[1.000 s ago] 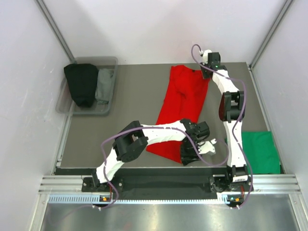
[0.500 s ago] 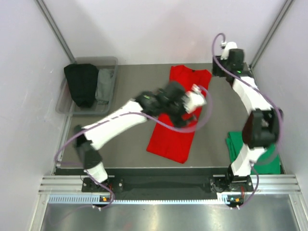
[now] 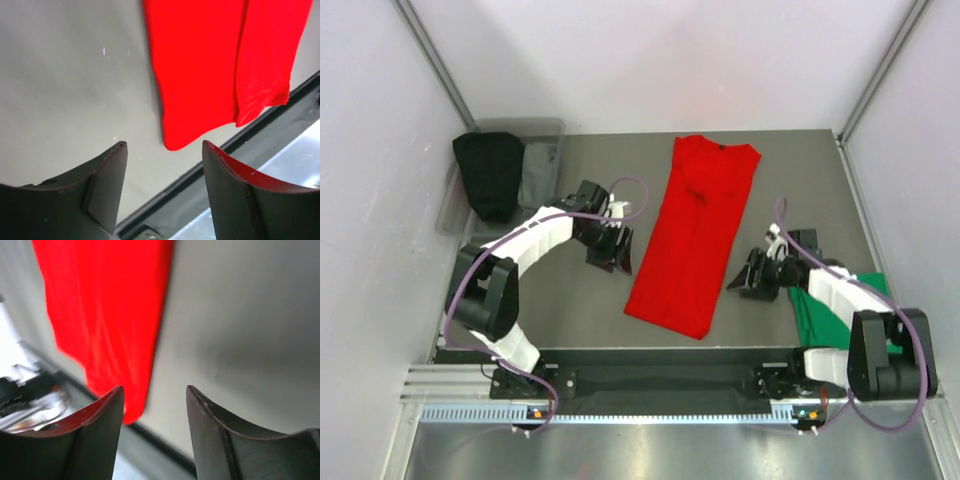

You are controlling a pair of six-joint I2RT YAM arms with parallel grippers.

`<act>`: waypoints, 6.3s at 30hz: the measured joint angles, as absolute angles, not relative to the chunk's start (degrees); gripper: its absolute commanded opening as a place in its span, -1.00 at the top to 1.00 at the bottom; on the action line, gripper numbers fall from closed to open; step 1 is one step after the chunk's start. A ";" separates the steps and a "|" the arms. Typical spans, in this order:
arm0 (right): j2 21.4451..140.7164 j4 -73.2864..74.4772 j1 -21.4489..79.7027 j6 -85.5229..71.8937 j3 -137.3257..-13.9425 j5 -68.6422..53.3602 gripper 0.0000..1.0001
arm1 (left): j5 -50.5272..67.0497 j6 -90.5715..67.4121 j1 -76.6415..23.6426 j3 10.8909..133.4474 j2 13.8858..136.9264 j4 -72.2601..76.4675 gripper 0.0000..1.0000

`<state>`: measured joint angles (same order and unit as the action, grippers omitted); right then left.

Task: Fold and stack the t-shirts

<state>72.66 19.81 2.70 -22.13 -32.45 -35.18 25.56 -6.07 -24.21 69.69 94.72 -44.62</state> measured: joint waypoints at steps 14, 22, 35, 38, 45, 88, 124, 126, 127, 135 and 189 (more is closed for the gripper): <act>69.93 22.00 9.08 -32.56 -26.76 -38.85 0.29 | 33.69 -13.08 -21.89 58.85 97.03 -41.32 -0.01; 87.11 18.17 9.26 -19.62 -58.17 -36.88 0.45 | 31.90 -9.28 -21.89 72.23 103.59 -43.09 0.21; 123.55 18.04 9.98 -6.66 -96.82 -31.29 0.77 | 35.03 -6.94 -21.85 73.49 100.01 -43.11 0.21; 127.13 19.88 9.98 -4.73 -101.47 -29.56 0.78 | 35.40 -6.92 -21.85 71.72 96.82 -42.98 0.21; 128.97 20.75 10.15 -2.61 -107.42 -28.32 0.78 | 35.77 -6.87 -21.85 71.13 94.21 -42.35 0.21; 126.26 22.87 9.32 -1.48 -103.04 -29.52 0.78 | 35.14 -6.22 -21.85 69.93 92.73 -41.50 0.17; 132.18 24.80 15.20 1.26 -103.18 -27.55 0.76 | 34.89 -6.02 -21.85 68.66 91.61 -40.99 -0.12; 132.18 25.41 15.18 1.98 -103.72 -26.92 0.75 | 33.89 -5.41 -21.85 68.71 91.18 -41.19 -0.46; 131.96 25.82 14.92 2.50 -104.03 -26.15 0.70 | 32.86 -5.21 -21.80 68.86 90.80 -41.56 -0.55; 110.54 25.10 11.05 1.69 -92.44 -22.87 -0.34 | 27.44 -4.56 -20.45 71.07 86.30 -42.74 -0.64; 76.12 22.70 20.49 -36.84 -24.40 -43.00 0.16 | 39.33 -14.98 -25.74 55.81 105.21 -37.74 0.60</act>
